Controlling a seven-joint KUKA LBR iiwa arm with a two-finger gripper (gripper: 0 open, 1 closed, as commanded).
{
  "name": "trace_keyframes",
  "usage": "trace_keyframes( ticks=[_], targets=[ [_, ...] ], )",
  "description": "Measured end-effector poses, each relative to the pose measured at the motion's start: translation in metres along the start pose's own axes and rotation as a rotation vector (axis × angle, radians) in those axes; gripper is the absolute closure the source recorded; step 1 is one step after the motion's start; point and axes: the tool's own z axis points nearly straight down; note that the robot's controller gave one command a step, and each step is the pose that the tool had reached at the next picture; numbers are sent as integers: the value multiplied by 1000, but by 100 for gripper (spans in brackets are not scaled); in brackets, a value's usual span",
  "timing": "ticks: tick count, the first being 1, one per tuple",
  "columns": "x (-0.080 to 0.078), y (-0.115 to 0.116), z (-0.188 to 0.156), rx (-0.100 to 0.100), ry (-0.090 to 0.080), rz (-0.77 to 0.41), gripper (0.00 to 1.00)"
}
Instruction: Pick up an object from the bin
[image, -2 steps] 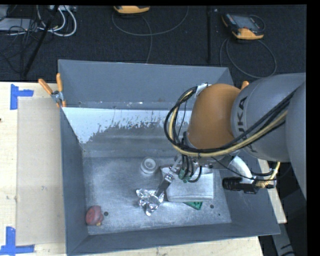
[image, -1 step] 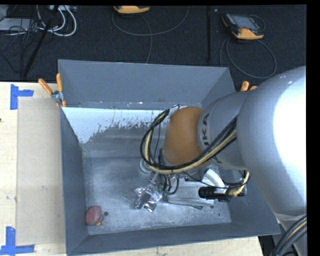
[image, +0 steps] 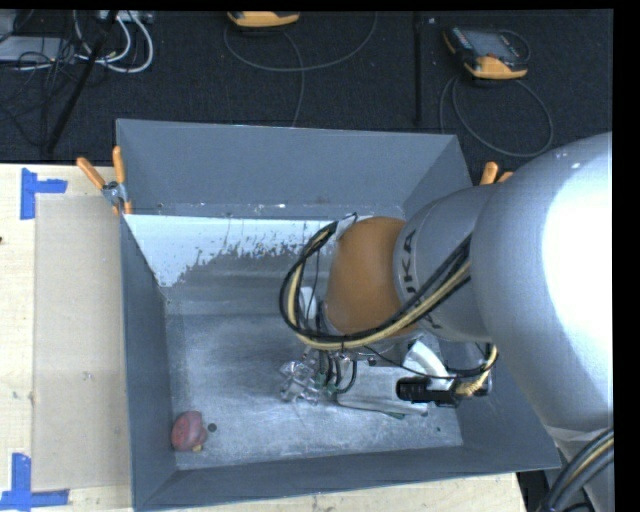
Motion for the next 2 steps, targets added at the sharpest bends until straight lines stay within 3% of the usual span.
trace_keyframes(
  ticks=[1, 2],
  targets=[
    [5, -12, 2, -9, -14, -451, 100],
    [8, -15, 6, -2, -3, -448, 0]
  ],
)
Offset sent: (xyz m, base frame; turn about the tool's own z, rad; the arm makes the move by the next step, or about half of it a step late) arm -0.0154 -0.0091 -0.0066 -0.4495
